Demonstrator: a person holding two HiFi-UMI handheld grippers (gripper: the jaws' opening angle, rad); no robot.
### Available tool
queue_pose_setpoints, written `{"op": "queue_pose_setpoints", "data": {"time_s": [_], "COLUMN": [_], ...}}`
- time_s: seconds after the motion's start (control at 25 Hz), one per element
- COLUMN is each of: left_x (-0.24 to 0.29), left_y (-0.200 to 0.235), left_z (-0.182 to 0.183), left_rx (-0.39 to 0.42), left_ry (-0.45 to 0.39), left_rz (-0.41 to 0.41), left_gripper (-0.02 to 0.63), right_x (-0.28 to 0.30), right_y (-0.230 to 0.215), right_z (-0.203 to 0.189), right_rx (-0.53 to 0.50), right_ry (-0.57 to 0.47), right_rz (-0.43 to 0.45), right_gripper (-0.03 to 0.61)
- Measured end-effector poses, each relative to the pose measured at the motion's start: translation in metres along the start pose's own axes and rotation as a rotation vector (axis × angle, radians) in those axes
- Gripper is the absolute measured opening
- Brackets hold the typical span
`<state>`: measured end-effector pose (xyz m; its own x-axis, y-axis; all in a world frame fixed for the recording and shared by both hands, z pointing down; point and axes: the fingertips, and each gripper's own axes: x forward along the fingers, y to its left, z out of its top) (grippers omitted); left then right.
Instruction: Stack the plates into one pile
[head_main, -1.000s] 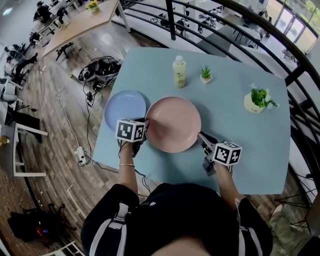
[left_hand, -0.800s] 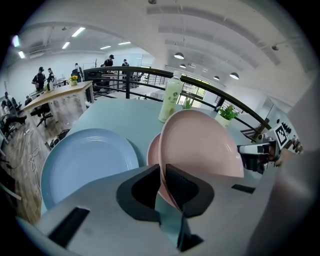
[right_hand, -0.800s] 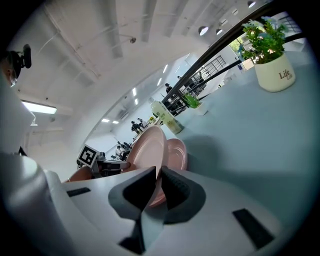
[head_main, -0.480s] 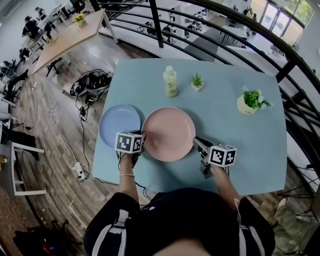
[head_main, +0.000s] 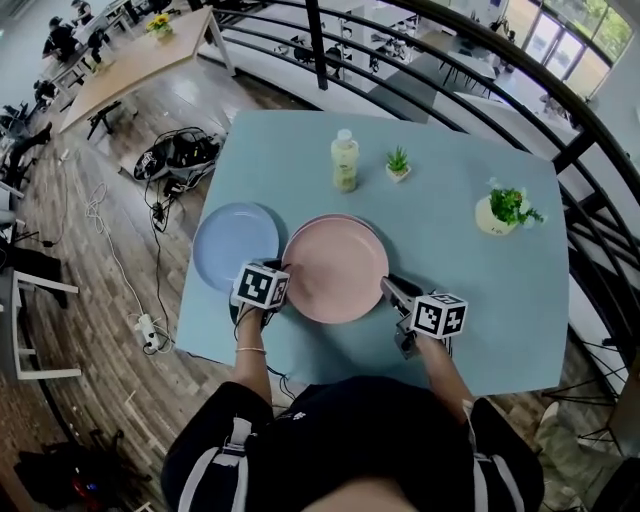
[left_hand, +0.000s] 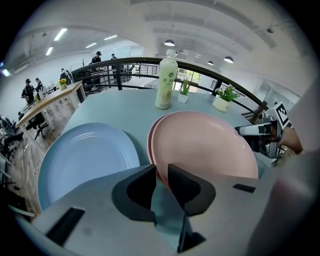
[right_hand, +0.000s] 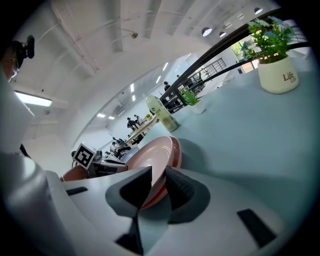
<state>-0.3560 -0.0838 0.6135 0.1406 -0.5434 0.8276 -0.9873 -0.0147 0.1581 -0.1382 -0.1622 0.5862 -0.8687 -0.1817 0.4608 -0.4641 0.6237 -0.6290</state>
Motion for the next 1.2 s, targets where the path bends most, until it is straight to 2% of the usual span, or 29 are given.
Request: {"op": "queue_pose_setpoints", "data": {"time_s": [0.12, 0.56, 0.68, 0.76, 0.8, 0.88, 1.08, 1.2], "left_x": [0.002, -0.004, -0.004, -0.004, -0.005, -0.006, -0.023, -0.043], "left_y": [0.002, 0.006, 0.008, 0.007, 0.007, 0.004, -0.001, -0.01], "left_z": [0.003, 0.002, 0.005, 0.004, 0.003, 0.003, 0.009, 0.013], "left_rx": [0.02, 0.081, 0.184, 0.271, 0.288, 0.261, 0.105, -0.01], "left_ry": [-0.008, -0.046, -0.047, -0.025, -0.021, -0.042, -0.152, -0.269], "left_rz": [0.014, 0.075, 0.146, 0.2, 0.219, 0.231, 0.234, 0.208], "left_gripper": [0.071, 0.089, 0.095, 0.115, 0.131, 0.184, 0.193, 0.193], "right_x": [0.001, -0.017, -0.024, -0.03, -0.034, -0.043, -0.066, -0.076], "right_y": [0.0, 0.01, 0.014, 0.017, 0.019, 0.023, 0.028, 0.026], "right_z": [-0.004, 0.013, 0.017, 0.02, 0.021, 0.022, 0.025, 0.025], "right_rx": [-0.001, -0.016, -0.008, -0.009, -0.012, -0.017, -0.028, -0.02], "right_ry": [0.017, -0.089, -0.118, -0.146, -0.156, -0.164, -0.16, -0.162], "right_rz": [-0.01, -0.025, -0.023, -0.028, -0.026, -0.011, 0.039, 0.043], "right_gripper": [0.123, 0.098, 0.095, 0.094, 0.092, 0.092, 0.092, 0.092]}}
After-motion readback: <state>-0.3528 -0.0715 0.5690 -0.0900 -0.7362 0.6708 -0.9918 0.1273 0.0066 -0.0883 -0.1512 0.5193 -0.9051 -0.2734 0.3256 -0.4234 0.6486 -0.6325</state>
